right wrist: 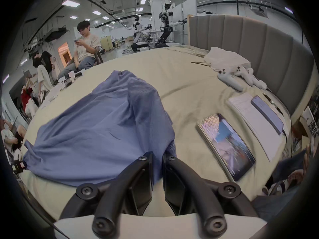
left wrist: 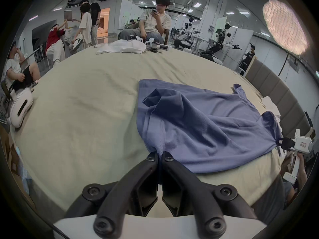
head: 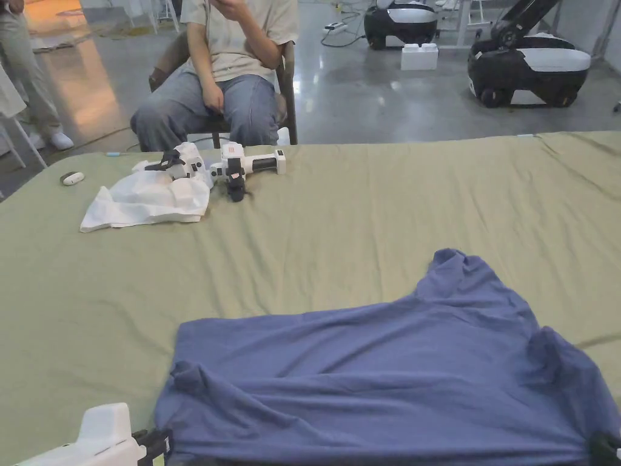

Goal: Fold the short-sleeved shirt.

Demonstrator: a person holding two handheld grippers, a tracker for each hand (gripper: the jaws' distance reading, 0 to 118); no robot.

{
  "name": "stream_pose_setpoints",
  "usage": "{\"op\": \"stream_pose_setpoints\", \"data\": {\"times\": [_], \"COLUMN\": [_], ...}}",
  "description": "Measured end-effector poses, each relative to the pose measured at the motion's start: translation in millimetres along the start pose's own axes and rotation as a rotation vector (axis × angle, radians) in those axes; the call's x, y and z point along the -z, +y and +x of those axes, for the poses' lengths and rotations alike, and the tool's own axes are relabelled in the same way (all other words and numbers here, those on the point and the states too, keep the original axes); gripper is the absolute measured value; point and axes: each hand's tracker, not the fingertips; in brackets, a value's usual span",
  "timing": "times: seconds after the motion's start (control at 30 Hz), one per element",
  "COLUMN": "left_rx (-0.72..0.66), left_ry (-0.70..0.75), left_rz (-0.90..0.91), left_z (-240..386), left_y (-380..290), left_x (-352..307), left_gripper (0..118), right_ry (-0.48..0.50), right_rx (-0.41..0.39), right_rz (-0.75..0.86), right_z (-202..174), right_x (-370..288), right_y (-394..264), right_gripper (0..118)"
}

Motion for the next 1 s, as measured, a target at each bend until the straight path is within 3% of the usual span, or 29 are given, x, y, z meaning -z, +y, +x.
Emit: {"op": "stream_pose_setpoints", "data": {"times": [0.13, 0.3, 0.4, 0.43, 0.47, 0.53, 0.57, 0.67, 0.8, 0.9, 1.0], "left_rx": [0.007, 0.022, 0.011, 0.0, -0.005, 0.025, 0.048, 0.026, 0.096, 0.165, 0.208], "left_ry": [-0.015, -0.009, -0.018, -0.03, -0.021, 0.046, 0.036, -0.037, -0.01, 0.015, 0.021], "left_rz": [-0.034, -0.074, -0.068, -0.058, -0.054, -0.048, -0.009, 0.15, 0.392, 0.535, 0.609], "left_z": [-4, -5, -10, -11, -12, -9, -7, 6, 43, 72, 95], "left_y": [-37, -72, -81, -82, -81, -80, -80, -65, -45, -37, -33], "left_x": [-32, -56, -58, -56, -56, -58, -64, -96, -141, -170, -186], "left_gripper": [0, 0, 0, 9, 26, 82, 87, 87, 87, 86, 75], "right_ry": [0.0, -0.029, -0.02, -0.016, -0.025, -0.049, -0.047, -0.029, 0.122, 0.207, 0.279], "right_rx": [0.021, -0.046, -0.04, -0.028, -0.018, -0.01, -0.017, -0.017, 0.012, -0.02, -0.072], "right_rz": [-0.028, -0.07, -0.078, -0.077, -0.091, -0.094, -0.062, 0.001, 0.136, 0.25, 0.349], "right_z": [18, 23, 24, 25, 26, 28, 28, 25, 9, -11, -30], "right_x": [-40, -68, -66, -64, -62, -64, -69, -87, -120, -148, -170], "right_y": [-25, -60, -71, -71, -67, -63, -62, -52, -37, -27, -20], "right_gripper": [8, 8, 8, 12, 27, 73, 72, 71, 71, 71, 69]}}
